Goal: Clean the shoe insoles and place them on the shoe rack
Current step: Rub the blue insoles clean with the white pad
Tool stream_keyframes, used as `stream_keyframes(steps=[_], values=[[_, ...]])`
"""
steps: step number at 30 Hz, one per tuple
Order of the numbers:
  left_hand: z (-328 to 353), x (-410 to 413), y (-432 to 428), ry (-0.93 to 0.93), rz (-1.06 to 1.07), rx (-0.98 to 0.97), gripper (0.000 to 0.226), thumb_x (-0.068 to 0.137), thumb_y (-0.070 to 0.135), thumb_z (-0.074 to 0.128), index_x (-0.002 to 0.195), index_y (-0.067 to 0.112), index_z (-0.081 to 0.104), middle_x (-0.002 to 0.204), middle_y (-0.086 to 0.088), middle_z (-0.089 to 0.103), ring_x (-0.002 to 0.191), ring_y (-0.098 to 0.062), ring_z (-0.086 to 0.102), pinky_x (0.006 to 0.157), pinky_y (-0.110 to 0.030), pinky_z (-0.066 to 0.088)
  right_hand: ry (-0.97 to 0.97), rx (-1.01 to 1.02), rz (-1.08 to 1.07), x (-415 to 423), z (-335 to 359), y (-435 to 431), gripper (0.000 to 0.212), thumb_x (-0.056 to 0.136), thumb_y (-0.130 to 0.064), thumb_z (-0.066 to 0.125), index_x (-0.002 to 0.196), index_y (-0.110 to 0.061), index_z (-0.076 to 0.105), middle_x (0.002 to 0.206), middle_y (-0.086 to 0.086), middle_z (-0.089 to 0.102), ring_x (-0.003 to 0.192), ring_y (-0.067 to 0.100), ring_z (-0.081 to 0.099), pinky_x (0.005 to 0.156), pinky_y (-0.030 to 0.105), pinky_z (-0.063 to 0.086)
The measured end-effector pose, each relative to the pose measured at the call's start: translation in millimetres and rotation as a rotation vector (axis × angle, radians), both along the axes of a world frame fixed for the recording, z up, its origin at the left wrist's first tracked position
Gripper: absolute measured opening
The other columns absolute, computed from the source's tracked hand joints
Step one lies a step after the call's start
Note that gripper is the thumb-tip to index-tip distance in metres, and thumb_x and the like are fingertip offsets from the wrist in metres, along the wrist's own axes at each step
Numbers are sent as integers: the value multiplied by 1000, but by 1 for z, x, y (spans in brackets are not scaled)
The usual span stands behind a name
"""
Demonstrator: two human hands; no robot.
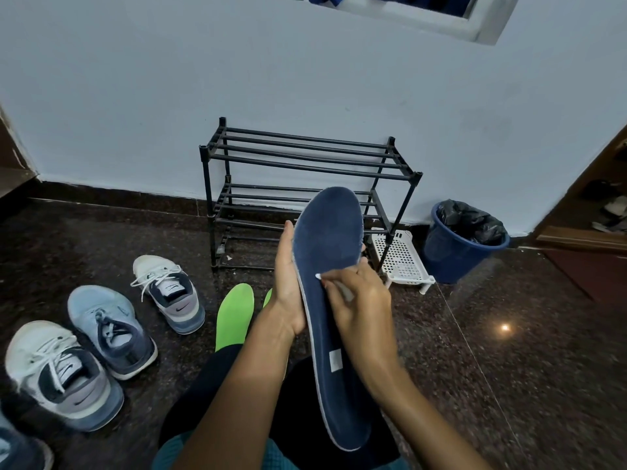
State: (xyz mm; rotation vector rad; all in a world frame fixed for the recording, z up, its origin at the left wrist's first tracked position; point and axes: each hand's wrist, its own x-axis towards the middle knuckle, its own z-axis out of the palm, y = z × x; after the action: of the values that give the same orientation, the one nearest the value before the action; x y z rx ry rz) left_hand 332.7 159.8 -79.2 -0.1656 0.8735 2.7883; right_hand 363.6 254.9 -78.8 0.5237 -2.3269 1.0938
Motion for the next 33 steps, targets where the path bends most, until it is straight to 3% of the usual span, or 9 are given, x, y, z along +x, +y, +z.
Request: stream_keyframes(steps=[4,8,11,17,21,24,27,30,33], values=[[-2,0,3,69,-13,-12,72,90,63,31,94,6,74,100,-21,70,90,-26,68,73,-31,58,-19,45,-56,-15,5,10,10,82,0,62,86,-6,69,82,-4,50,80,17,52,72,7,35],[-3,0,3,131,-35,-34,56,76,57,48,79,9,76,79,-9,69,68,-18,67,63,-24,55,6,75,-168,-29,11,12,10,86,-3,58,91,-4,67,83,2,48,81,21,49,69,25,39],[-4,1,0,140,-54,-86,48,79,49,52,85,9,77,90,-11,71,80,-21,67,76,-28,54,31,93,-153,-25,7,9,10,86,-2,57,91,-3,67,83,6,51,80,23,50,68,27,40],[1,4,-1,112,-40,-81,60,82,45,36,106,2,72,124,-31,57,119,-38,54,103,-40,41,-14,20,-10,-5,-1,5,13,81,-2,58,86,-7,69,84,-2,54,82,17,53,73,6,33],[-6,0,2,80,7,-119,52,89,40,31,88,6,71,83,-13,71,72,-22,68,66,-27,53,6,50,-85,-27,8,17,10,82,0,61,86,-5,69,80,2,54,79,22,53,69,12,31],[-7,1,1,86,-13,-146,47,90,37,30,88,8,66,74,-9,69,62,-18,65,59,-24,52,14,11,-139,-36,13,18,11,82,1,62,88,-4,69,80,3,54,79,23,54,70,13,31],[-3,1,-1,54,8,-157,56,86,42,35,105,-1,65,97,-23,69,90,-31,68,81,-30,55,28,-19,-69,-24,5,8,12,80,1,62,87,-5,70,81,4,59,79,22,56,72,15,36],[0,2,2,59,-14,-157,75,79,47,38,122,-12,55,130,-33,51,122,-41,51,109,-41,36,22,-45,-7,-17,1,2,13,78,-4,60,84,-7,70,81,5,61,78,17,56,75,5,36],[-6,0,3,73,-6,-137,62,89,39,27,71,5,75,78,-15,70,71,-21,68,67,-24,55,34,-51,-31,-26,7,9,10,80,-3,62,85,-6,70,79,6,59,76,13,52,75,2,33]])
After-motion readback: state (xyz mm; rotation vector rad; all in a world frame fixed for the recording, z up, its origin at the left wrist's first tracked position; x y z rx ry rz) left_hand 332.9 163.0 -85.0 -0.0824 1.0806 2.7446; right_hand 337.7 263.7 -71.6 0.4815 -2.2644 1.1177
